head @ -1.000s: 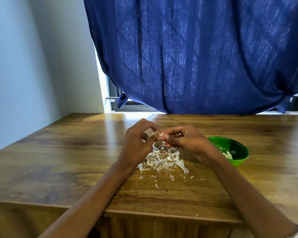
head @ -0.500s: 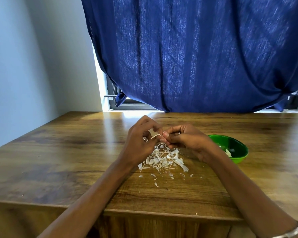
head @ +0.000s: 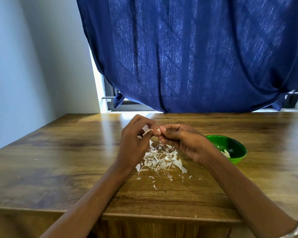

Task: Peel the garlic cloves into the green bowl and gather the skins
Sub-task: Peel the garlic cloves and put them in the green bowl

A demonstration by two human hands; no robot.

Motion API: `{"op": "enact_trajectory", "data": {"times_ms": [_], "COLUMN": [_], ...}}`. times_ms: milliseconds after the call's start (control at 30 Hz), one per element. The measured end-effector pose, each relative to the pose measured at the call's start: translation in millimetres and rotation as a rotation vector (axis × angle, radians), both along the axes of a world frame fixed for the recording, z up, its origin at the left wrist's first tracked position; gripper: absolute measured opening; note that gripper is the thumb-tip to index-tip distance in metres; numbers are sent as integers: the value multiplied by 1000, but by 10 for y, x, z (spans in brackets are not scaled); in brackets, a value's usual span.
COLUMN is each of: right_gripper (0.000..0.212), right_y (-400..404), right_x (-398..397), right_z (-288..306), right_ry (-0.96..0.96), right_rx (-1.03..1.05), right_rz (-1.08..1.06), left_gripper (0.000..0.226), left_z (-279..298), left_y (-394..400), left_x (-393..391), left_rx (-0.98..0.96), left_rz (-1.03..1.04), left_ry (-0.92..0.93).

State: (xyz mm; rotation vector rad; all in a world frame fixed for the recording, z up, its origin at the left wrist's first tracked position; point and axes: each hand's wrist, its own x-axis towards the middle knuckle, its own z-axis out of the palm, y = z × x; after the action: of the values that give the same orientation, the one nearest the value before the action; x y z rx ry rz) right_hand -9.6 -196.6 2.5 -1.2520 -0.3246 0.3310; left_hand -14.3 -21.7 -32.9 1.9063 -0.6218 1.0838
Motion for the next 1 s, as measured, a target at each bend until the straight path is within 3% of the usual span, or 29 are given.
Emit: {"op": "enact_trajectory", "data": {"times_ms": [233,500,767,900,1000], "right_gripper": [32,16,20,22,21], "right_y": [-18,-43,-52,-53,-27], "right_x": [35,22,36,3,-8], "right_z": [-21,14,14,29,23], "right_ry": [-13,-1,-4,-43,-59], "right_rx": [-9,43,61,10,-57], "right_rz": [-12,-73,-87,-73,-64], "left_gripper": [13,11,24,19,15], "left_z": [24,40,-13,13,25], "left_y": [-27,-49,-5,-2,-21], "left_x": [-73,-103,-36,-47,-67], "left_rx": [-150,-207,-23,-53,-89], "left_rz": [-34,-43,14,5,-37], "left_ry": [112,176,61,19,97]}}
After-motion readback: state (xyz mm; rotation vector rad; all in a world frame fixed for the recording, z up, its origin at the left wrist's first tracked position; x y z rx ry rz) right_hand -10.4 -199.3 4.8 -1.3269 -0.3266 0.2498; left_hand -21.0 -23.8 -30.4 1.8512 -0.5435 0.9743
